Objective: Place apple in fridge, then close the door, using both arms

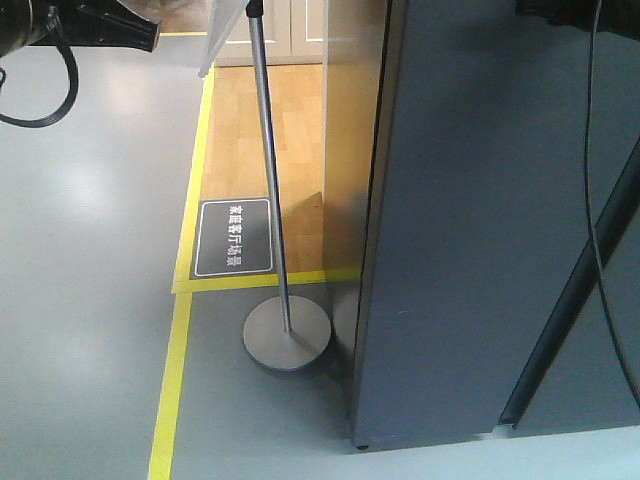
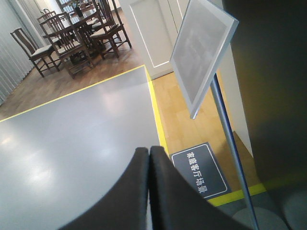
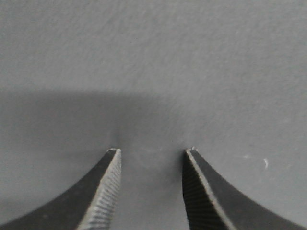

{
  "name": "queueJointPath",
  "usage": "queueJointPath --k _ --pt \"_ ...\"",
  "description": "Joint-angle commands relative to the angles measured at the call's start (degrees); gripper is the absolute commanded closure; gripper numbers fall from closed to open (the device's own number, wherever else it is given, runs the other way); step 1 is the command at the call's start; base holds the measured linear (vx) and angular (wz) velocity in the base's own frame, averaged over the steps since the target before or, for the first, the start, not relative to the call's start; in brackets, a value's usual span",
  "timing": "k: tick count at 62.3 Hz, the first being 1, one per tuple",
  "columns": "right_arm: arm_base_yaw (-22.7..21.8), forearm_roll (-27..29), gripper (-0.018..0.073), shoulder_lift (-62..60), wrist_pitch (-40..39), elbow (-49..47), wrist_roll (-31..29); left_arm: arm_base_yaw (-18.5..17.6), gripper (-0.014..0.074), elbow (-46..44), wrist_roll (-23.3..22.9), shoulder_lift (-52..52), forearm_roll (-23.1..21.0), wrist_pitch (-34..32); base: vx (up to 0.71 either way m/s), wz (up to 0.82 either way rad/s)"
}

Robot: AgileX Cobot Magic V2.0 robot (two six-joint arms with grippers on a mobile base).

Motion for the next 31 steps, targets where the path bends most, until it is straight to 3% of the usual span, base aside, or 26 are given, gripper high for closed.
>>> queueJointPath --k 1,7,24,31 --pt "0.2 0.0 0.0272 -6.2 1.5 -2.1 -0.1 0.1 0.0603 -1.7 -0.7 -2.0 1.9 -1.5 0.0 -0.02" --pt "0.2 0.2 0.0319 -9.2 7.4 -2.0 0.2 0.1 0.0603 -1.7 -0.7 -2.0 1.9 -1.4 0.0 0.0" --pt "0.4 3.3 0.0571 -17.5 22.1 -2.0 0.0 0.1 0.0603 -1.7 -0.7 -2.7 1.6 -0.9 0.0 0.0" --pt "0.4 3.3 0.0568 -21.1 27.1 -2.0 -0.5 0.1 0.0603 -1.7 -0.7 -4.4 -1.1 -0.9 0.0 0.0"
